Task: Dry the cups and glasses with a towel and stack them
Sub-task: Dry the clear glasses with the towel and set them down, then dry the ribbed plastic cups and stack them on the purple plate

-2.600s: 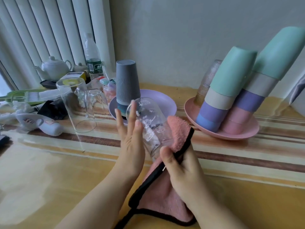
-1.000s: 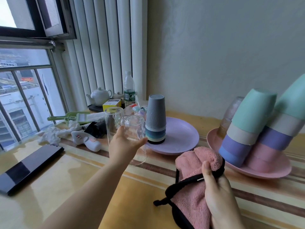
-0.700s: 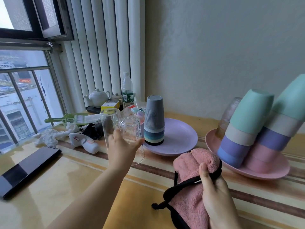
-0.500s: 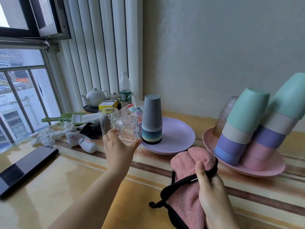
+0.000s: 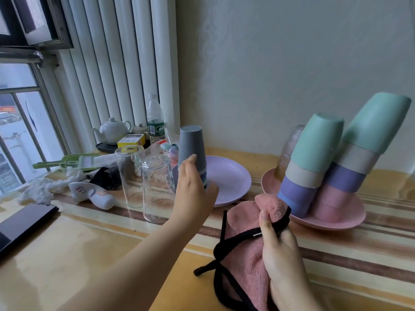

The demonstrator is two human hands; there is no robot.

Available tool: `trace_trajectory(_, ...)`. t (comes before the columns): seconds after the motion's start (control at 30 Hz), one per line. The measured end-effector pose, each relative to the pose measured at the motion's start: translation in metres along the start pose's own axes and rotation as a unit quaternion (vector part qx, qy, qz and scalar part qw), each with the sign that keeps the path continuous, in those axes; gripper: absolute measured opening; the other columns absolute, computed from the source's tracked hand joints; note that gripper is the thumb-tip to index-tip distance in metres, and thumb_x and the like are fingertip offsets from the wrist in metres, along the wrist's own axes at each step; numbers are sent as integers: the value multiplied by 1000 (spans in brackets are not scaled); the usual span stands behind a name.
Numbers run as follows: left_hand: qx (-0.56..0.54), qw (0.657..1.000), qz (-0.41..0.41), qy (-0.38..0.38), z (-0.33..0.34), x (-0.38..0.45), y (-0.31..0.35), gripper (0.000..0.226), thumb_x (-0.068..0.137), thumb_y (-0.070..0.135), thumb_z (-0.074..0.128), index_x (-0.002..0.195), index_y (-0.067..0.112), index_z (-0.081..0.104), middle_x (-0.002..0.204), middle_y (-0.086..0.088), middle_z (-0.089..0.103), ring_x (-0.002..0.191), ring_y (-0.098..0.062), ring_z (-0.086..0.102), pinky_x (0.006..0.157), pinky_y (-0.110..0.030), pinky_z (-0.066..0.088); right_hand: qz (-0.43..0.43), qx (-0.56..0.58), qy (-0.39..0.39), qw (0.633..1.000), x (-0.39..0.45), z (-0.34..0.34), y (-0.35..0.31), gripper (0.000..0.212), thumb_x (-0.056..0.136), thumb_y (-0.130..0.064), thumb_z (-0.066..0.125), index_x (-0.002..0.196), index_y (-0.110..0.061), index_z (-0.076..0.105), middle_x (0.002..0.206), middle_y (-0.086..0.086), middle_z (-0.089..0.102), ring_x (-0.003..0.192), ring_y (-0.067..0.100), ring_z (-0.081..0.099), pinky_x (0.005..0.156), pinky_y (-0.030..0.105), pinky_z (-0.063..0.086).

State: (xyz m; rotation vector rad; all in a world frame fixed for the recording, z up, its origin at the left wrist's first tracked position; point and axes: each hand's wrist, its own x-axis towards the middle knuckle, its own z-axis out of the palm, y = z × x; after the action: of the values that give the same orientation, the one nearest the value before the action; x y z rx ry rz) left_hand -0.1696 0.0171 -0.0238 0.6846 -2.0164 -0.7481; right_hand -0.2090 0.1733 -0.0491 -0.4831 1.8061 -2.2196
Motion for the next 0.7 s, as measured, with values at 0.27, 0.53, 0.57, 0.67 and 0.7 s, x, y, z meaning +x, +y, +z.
trace_trajectory(0.27,-46,968,-233,77,27,68,-25,96,69,24,83,144,4,26,142,-15,39,133,-32,36,108,-47,36,-18,5,18,1000,8,-7,2,49,73,-47,49,112,-20,64,111,-11,67,109,3,58,96,23,40)
trace_trajectory(0.53,-50,963,-253,77,40,82,-29,67,67,20,81,120,8,42,117,-10,45,115,-32,49,96,-46,47,-13,-19,45,999,18,-18,1,57,71,-53,47,112,-18,65,103,-17,67,94,-19,55,69,-4,39)
trace_trajectory(0.57,-56,965,-245,75,42,81,-29,65,66,22,81,116,9,43,116,-9,47,111,-32,52,94,-47,48,-13,-21,49,999,19,-19,2,58,71,-54,47,112,-17,65,103,-16,68,95,-14,57,70,-2,40)
trace_trajectory(0.67,-60,976,-203,42,51,74,-25,60,61,27,82,105,13,43,113,-11,52,103,-31,55,86,-45,51,-17,-24,62,998,21,-20,4,58,72,-54,47,110,-15,65,104,-12,69,98,1,61,74,4,43)
trace_trajectory(0.7,-59,980,-190,27,54,72,-22,60,62,27,82,104,13,43,112,-11,52,101,-30,56,82,-44,51,-18,-20,64,998,21,-20,4,55,72,-54,47,108,-16,66,102,-12,69,97,0,61,74,2,43)
